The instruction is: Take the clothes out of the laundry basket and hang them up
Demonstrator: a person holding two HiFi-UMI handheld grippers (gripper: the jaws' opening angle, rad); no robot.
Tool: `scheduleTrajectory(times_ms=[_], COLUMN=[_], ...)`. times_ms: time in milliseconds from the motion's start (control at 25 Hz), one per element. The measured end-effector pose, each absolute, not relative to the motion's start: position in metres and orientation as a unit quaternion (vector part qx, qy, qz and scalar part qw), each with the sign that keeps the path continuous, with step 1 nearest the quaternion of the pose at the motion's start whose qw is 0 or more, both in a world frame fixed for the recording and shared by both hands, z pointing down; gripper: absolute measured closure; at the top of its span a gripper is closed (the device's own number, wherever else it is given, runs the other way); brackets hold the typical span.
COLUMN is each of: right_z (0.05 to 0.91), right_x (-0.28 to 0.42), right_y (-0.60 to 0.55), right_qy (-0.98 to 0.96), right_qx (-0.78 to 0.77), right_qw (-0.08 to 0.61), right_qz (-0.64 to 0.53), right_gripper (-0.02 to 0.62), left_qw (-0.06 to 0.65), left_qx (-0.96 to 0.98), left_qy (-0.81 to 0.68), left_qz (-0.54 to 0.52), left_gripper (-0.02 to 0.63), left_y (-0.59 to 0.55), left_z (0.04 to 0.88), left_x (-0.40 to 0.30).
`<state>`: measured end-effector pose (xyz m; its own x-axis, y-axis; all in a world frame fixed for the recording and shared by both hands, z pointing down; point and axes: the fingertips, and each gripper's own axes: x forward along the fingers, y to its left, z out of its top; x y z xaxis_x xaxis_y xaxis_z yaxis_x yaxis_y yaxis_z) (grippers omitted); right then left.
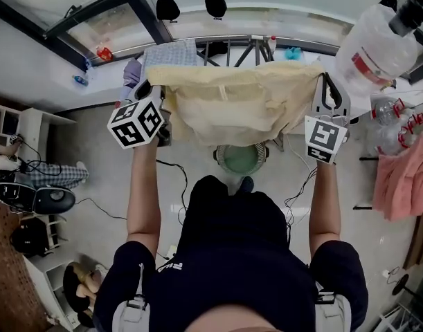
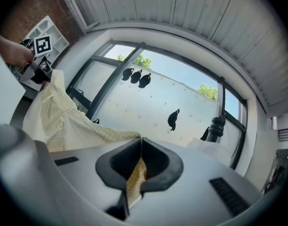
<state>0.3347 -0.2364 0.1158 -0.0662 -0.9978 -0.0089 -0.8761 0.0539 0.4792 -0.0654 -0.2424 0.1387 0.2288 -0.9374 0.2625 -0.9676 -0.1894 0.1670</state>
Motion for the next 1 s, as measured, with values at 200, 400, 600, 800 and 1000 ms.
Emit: scheduleTrajectory(times_ms=[200,400,600,800,1000], right_z=[0.105,0.088,0.098,0.127,0.159], right_x=[0.322,0.314,0.316,0.314,0.302], right_y=[-0.281,-0.325,-0.376,-0.432,-0.484], right_qy=[-0.719,-0.700,-0.690,-0.690,-0.686], right_qx=[0.657,0.672,0.685,0.685,0.685], right_qw=[0.155,0.157,0.174,0.199,0.222], right_qz=[-0.168,-0.181,-0.155,-0.124,-0.104], right_gripper=[0.586,0.586,0.586,0.586,0.586], left_qw=[0.162,0.172,0.177,0.213,0.255], left_qx=[0.770,0.786,0.805,0.803,0.792], left_qy=[-0.616,-0.593,-0.564,-0.552,-0.547], left_qz=[0.048,0.028,0.059,0.077,0.090], left_gripper=[0.568,0.568,0.568,0.568,0.568], left_y=[-0.279,-0.338,-0.397,-0.452,-0.499], left_z=[0.135,0.128,0.136,0.171,0.215], left_x=[-0.076,-0.086,-0.085,-0.086,-0.096])
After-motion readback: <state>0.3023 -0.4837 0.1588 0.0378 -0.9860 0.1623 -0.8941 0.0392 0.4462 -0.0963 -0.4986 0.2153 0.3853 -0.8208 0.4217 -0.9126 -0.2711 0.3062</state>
